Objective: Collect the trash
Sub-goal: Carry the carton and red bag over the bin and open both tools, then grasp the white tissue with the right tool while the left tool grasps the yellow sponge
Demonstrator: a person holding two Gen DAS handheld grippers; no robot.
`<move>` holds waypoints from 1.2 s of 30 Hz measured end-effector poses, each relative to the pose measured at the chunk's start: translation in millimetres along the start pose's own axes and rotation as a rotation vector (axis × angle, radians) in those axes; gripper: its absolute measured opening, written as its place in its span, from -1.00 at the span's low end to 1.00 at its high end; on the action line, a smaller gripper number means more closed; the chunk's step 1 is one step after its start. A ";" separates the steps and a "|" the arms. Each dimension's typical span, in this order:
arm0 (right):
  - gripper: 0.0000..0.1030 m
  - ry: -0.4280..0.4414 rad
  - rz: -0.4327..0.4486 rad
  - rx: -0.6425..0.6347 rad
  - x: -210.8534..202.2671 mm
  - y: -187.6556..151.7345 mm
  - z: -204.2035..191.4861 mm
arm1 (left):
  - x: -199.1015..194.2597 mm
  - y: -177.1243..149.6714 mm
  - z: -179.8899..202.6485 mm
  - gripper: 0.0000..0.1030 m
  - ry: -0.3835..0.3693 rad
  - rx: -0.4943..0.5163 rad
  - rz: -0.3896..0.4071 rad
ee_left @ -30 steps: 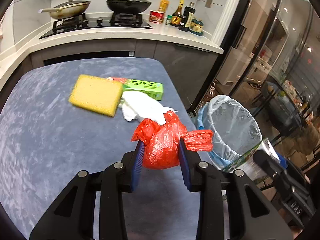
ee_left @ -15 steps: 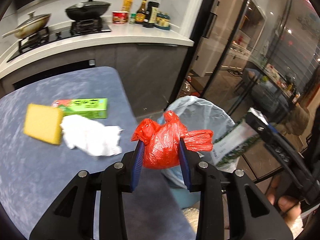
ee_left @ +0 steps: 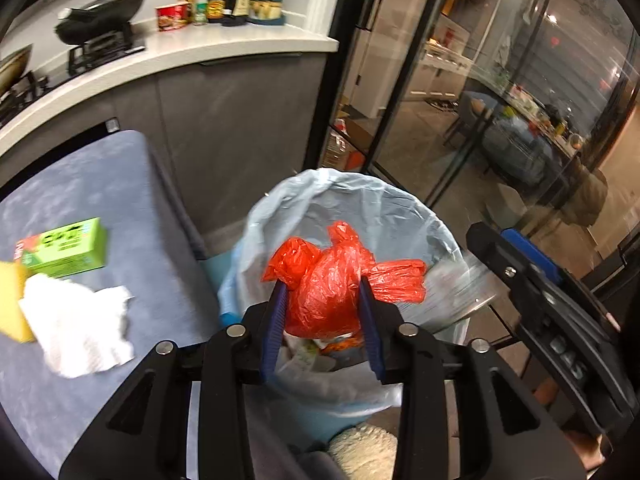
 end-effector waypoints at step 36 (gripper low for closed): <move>0.11 0.255 -0.078 -0.176 -34.8 -53.0 -167.0 | -132.8 -53.0 -184.4 0.13 0.248 -0.345 0.144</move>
Point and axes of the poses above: each gripper's, at about its wrist camera, not at the fingertips, and x roughly the way its jaws point, z to its right, y to its top, the point moved 10 cm from there along x, roughly the way its jaws point, and after that the axes turned 5 degrees about z, right-handed, at the moved point
